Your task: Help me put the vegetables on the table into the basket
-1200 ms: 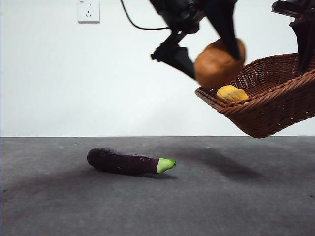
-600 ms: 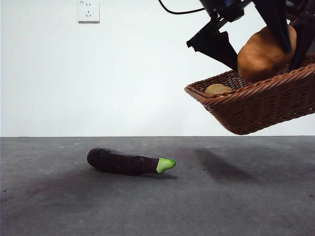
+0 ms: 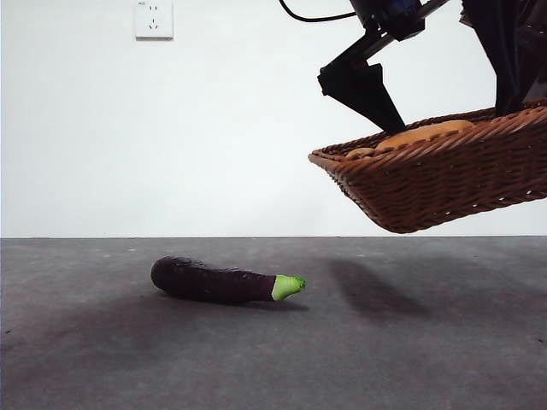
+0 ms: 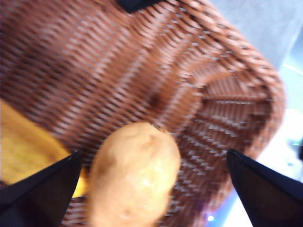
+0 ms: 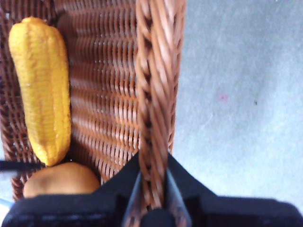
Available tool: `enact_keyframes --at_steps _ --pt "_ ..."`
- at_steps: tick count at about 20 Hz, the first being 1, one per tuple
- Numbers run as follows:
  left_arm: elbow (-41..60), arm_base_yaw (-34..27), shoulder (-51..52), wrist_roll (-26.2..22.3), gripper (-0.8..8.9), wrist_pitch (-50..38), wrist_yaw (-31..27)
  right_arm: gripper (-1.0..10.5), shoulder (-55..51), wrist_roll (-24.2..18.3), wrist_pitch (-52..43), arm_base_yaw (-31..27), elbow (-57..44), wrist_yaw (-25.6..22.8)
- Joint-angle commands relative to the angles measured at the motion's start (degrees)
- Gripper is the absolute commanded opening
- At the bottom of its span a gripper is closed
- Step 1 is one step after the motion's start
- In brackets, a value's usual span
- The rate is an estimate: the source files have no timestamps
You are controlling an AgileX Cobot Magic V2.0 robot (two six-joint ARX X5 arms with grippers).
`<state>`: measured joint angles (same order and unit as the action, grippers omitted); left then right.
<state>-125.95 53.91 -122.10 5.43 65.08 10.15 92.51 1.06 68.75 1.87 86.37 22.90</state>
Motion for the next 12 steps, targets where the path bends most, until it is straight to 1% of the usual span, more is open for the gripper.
enact_keyframes --at_steps 1,2,3,5,7,10,12 --pt "0.1 -0.1 2.7 -3.4 6.29 2.3 -4.2 -0.2 0.0 0.1 0.3 0.0 -0.3 0.6" --pt "0.1 -0.1 4.4 -4.0 6.29 3.8 -6.4 -0.2 0.0 0.0 0.3 -0.1 -0.3 0.7" --pt "0.1 -0.1 6.6 -4.0 6.28 5.3 -7.4 -0.2 0.0 -0.2 0.2 -0.1 -0.3 0.7" --pt "0.1 -0.1 11.5 -4.3 6.28 7.9 -8.0 -0.2 0.0 -0.7 0.1 -0.1 -0.3 0.7" --pt "0.6 0.0 15.3 -5.7 6.28 10.6 -13.5 -0.2 0.0 -1.2 0.0 -0.1 -0.3 0.7" --pt "2.5 -1.1 19.6 -9.8 6.28 10.6 -12.0 -0.2 -0.1 -1.9 0.3 -0.1 -0.3 0.6" --pt "5.9 -2.3 21.7 -13.4 6.27 10.6 -12.1 -0.2 -0.1 -2.8 0.3 -0.1 -0.3 0.6"
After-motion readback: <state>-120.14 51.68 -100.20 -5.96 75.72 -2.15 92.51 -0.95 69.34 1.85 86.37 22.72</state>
